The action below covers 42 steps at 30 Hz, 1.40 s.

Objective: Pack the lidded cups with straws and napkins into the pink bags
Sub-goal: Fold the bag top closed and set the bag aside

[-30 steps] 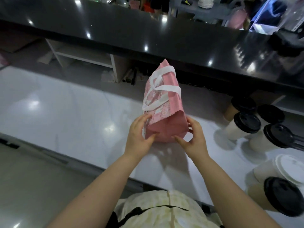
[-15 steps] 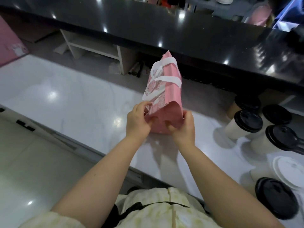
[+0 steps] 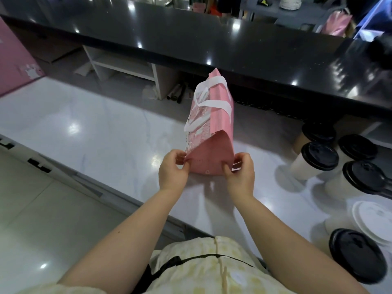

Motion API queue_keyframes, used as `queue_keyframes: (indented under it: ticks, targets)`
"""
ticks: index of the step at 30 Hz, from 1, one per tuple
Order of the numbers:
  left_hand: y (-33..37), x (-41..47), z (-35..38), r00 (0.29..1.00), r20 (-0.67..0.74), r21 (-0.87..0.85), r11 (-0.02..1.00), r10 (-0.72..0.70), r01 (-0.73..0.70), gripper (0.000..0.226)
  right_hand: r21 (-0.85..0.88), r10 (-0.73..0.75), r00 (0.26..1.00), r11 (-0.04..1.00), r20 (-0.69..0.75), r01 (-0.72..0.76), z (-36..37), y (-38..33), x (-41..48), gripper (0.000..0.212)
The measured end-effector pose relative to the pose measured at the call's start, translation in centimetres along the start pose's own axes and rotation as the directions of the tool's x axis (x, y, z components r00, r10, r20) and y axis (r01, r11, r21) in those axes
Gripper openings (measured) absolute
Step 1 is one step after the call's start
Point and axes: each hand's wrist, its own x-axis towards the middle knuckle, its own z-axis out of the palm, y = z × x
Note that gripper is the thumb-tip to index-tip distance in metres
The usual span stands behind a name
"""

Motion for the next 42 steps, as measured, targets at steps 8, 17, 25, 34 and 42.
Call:
queue_keyframes:
  ticks: [8, 17, 25, 34, 42]
  targets:
    - [-0.5, 0.4, 0.0, 0.992, 0.113, -0.013, 0.999, -0.049, 0.05, 0.03, -0.051, 0.108, 0.985, 0.993, 0.131, -0.102, -0.5, 0.8, 0.6, 0.023]
    - [-0.8, -0.1, 0.2, 0.99, 0.033, 0.135, 0.982, -0.138, 0.133, 0.026, -0.137, 0.046, 0.988, 0.99, 0.15, -0.025, -0.1, 1.6, -0.1, 0.026]
    - [2.0, -0.7, -0.9, 0.995, 0.011, 0.001, 0.995, 0.099, -0.099, 0.024, -0.028, -0.074, 0.995, 0.997, 0.062, 0.076, -1.1, -1.5, 0.2, 0.033]
    - [5.4, 0.4, -0.9, 0.979, -0.062, 0.033, 0.981, 0.192, -0.19, 0.021, 0.04, -0.141, 0.989, 0.989, 0.034, 0.139, -1.3, -4.9, 1.1, 0.018]
    - [8.9, -0.1, -0.6, 0.871, -0.145, 0.081, 0.883, 0.47, -0.463, 0.014, 0.1, -0.311, 0.95, 0.944, -0.037, 0.313, -1.4, -8.0, 1.5, 0.012]
